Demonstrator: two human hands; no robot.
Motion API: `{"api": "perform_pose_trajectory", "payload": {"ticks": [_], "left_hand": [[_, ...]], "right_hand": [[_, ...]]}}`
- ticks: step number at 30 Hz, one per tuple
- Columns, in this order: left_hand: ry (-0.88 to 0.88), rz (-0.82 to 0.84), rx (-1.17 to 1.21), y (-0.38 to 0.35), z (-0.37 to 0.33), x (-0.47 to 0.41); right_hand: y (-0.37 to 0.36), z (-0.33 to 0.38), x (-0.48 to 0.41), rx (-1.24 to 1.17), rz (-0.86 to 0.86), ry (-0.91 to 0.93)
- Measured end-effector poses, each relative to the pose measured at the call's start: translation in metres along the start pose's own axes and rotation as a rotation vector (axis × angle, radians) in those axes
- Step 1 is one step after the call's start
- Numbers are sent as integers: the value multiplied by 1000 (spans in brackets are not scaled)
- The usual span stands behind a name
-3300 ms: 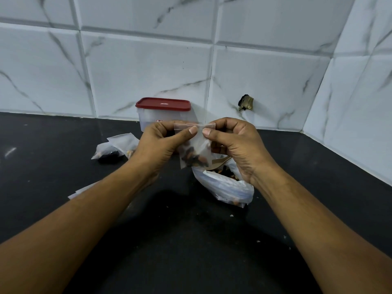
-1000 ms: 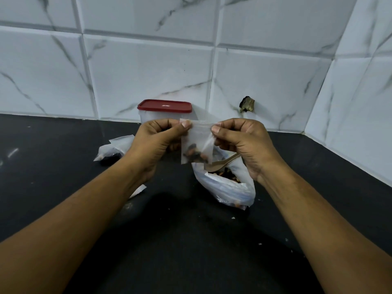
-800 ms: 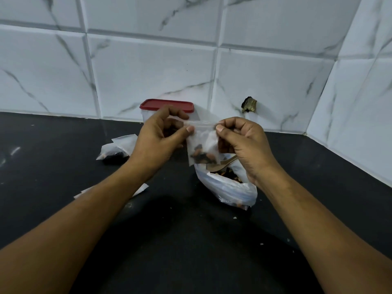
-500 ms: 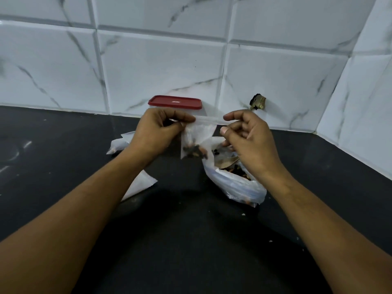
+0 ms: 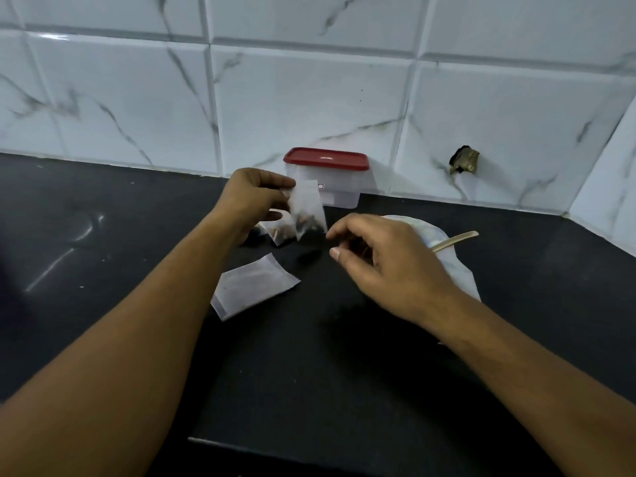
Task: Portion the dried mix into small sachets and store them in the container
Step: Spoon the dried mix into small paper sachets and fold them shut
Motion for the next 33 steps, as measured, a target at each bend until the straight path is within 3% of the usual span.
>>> {"api": "perform_pose_trajectory", "payload": {"ticks": [4, 8, 14, 21, 27, 30, 33], "left_hand": [[-51, -71, -353, 12, 14, -6], [-98, -20, -617, 14, 20, -7], [-60, 22, -818, 16, 18, -4], [-194, -171, -681, 17, 0, -2], [-256, -190, -492, 11, -10, -2], [-287, -194, -459, 7, -14, -1], [-309, -197, -417, 5, -17, 1]], "right_hand": [[-16, 4, 1, 30, 87, 17], [-37, 11, 0, 72, 227, 53], [-53, 15, 2, 117, 325, 89], [-49, 10, 0, 92, 312, 19], [-49, 6, -1, 63, 218, -81], [-52, 7, 0, 153, 229, -114], [-52, 7, 0, 89, 232, -130]]}}
Point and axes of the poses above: each hand's wrist, its own x-axis away from the middle knuckle, its own y-axis out of the back of the hand, z = x × y, the point moved 4 cm from there along -x, towards the middle knuckle, and after that the axes turned 9 degrees about -y, right-handed, at the moved point
